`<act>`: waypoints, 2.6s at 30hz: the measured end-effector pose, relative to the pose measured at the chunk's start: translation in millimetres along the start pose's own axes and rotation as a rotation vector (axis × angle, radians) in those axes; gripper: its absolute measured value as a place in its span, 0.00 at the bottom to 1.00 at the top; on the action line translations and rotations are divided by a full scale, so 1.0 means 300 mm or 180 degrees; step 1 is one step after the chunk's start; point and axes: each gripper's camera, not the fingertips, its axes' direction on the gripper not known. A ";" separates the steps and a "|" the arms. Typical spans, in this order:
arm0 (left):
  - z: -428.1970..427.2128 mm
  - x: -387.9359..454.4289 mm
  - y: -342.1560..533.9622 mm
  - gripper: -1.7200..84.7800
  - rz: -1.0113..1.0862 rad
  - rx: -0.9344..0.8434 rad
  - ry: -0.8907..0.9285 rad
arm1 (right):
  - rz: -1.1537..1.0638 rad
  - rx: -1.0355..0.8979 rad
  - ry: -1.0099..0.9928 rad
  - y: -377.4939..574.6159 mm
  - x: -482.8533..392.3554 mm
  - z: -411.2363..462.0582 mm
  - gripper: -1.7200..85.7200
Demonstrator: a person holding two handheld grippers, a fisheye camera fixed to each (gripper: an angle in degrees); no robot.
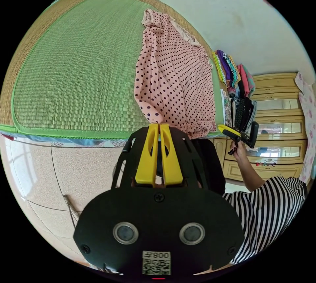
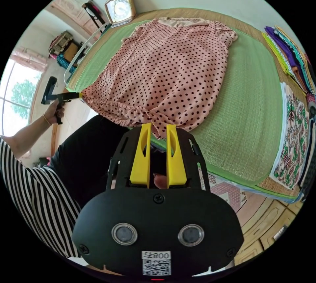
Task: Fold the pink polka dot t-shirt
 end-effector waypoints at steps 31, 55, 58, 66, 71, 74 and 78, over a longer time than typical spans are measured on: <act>-0.018 -0.365 -0.110 0.03 -0.0276 -0.0017 0.0385 | 0.0215 -0.0451 -0.0067 0.113 0.400 0.263 0.02; 0.063 -0.308 -0.417 0.04 -0.0287 -0.0285 0.0181 | 0.1291 -0.0085 -0.0059 -0.092 0.693 0.313 0.07; 0.066 -0.278 -0.436 0.03 -0.0241 -0.0328 0.0250 | 0.1281 -0.0121 0.0192 -0.122 0.684 0.317 0.03; 0.047 -0.221 -0.410 0.03 -0.0242 -0.0356 0.0385 | 0.1182 -0.0254 0.0025 -0.105 0.699 0.289 0.01; -0.003 -0.201 -0.436 0.04 -0.0362 -0.0051 0.0313 | 0.1404 -0.0125 -0.0123 -0.123 0.737 0.270 0.01; -0.071 -0.169 -0.482 0.05 -0.0393 0.0346 0.0189 | 0.1619 0.0085 -0.0088 -0.145 0.770 0.228 0.01; -0.116 -0.059 -0.654 0.05 0.0002 0.0596 0.0189 | 0.1840 0.0487 -0.0189 -0.201 0.826 0.155 0.02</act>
